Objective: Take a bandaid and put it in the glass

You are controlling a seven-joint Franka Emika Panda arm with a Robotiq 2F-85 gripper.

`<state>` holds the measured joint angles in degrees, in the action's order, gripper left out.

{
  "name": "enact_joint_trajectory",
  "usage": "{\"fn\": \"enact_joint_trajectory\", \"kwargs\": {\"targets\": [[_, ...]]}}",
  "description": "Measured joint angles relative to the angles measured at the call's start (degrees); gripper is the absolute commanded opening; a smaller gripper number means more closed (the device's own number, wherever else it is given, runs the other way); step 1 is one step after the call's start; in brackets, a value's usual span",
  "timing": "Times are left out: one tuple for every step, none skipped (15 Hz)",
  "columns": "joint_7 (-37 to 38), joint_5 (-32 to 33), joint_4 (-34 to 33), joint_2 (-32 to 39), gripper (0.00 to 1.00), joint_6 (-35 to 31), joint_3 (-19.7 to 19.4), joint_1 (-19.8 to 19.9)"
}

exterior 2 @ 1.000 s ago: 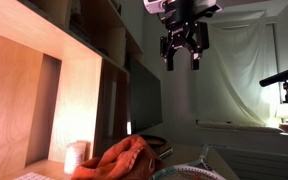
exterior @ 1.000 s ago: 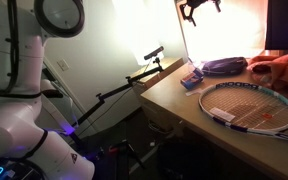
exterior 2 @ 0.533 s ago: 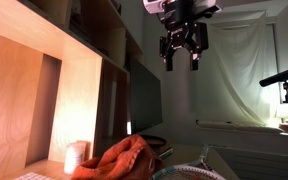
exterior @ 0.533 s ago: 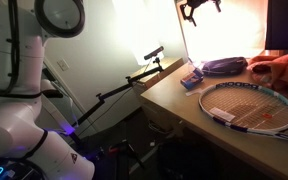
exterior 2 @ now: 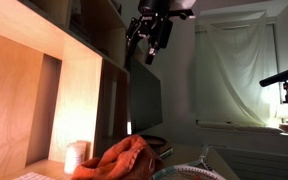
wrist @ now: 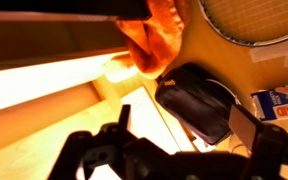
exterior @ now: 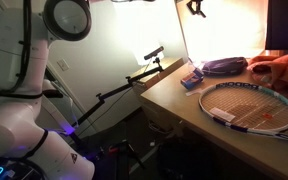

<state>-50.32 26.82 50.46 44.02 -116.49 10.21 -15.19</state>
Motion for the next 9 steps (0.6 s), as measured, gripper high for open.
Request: {"fn": "enact_joint_trajectory", "kwargs": {"targets": [[-1.1, -0.5, 0.0, 0.5, 1.0, -3.3, 0.7, 0.3], [-2.5, -1.5, 0.0, 1.1, 1.0, -6.0, 1.7, 0.7], [-4.0, -3.0, 0.0, 1.6, 1.0, -7.8, 2.9, 1.4], [-5.9, -5.1, 0.0, 2.1, 1.0, -8.1, 4.5, 2.2], [-7.9, -7.4, 0.0, 2.5, 1.0, -8.1, 6.2, 3.1], [-9.7, -9.3, 0.0, 3.0, 1.0, -7.5, 7.6, 3.9], [-11.5, -11.0, -0.1, 3.4, 1.0, -6.1, 8.9, 4.6], [-12.7, -12.1, -0.3, 3.9, 1.0, -4.3, 9.7, 5.0], [-13.8, -12.7, -0.6, 4.3, 1.0, -2.3, 10.1, 5.2]]}}
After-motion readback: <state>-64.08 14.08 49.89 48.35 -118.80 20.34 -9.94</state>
